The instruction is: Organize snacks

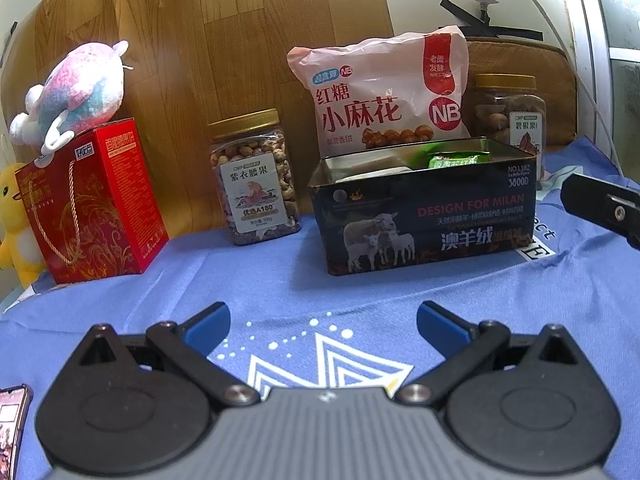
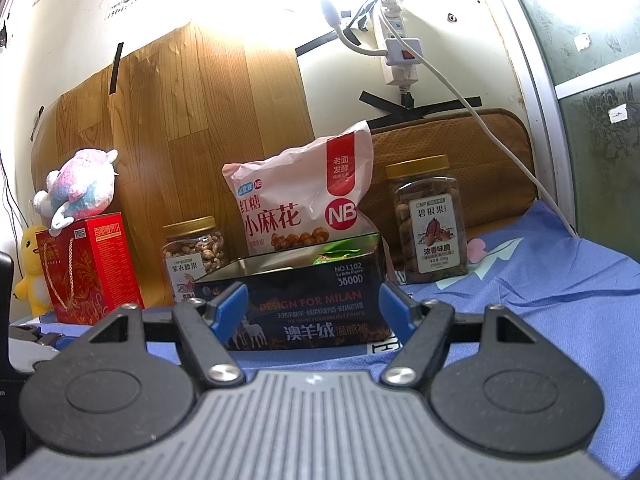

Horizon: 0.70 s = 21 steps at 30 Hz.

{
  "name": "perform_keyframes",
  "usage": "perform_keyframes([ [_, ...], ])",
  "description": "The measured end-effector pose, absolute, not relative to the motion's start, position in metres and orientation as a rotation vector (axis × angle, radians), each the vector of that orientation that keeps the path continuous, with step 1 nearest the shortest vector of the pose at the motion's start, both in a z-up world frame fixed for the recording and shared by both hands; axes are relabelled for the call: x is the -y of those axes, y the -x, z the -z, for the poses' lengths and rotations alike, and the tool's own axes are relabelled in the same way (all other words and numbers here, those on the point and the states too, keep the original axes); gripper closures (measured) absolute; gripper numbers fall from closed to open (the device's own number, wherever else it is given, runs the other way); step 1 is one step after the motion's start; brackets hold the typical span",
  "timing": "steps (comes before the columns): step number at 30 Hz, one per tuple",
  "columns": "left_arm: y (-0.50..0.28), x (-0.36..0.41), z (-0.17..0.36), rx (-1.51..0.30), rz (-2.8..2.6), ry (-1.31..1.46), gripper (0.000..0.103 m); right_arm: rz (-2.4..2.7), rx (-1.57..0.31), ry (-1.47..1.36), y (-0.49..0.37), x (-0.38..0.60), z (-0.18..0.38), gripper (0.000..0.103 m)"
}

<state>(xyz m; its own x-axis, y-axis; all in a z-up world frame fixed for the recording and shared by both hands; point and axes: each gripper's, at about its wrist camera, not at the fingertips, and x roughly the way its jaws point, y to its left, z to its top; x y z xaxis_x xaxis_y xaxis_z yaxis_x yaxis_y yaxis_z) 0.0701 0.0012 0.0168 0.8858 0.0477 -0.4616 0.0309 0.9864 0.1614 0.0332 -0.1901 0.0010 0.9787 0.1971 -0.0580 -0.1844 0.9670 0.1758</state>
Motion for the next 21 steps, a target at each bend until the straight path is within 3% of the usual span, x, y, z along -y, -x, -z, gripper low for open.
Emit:
perform_keyframes([
  [21,-0.0695,-0.0025,-0.0183,-0.475,-0.004,-0.166,0.000,-0.190,-0.080,-0.173,-0.0335,0.1905,-0.0011,0.028],
])
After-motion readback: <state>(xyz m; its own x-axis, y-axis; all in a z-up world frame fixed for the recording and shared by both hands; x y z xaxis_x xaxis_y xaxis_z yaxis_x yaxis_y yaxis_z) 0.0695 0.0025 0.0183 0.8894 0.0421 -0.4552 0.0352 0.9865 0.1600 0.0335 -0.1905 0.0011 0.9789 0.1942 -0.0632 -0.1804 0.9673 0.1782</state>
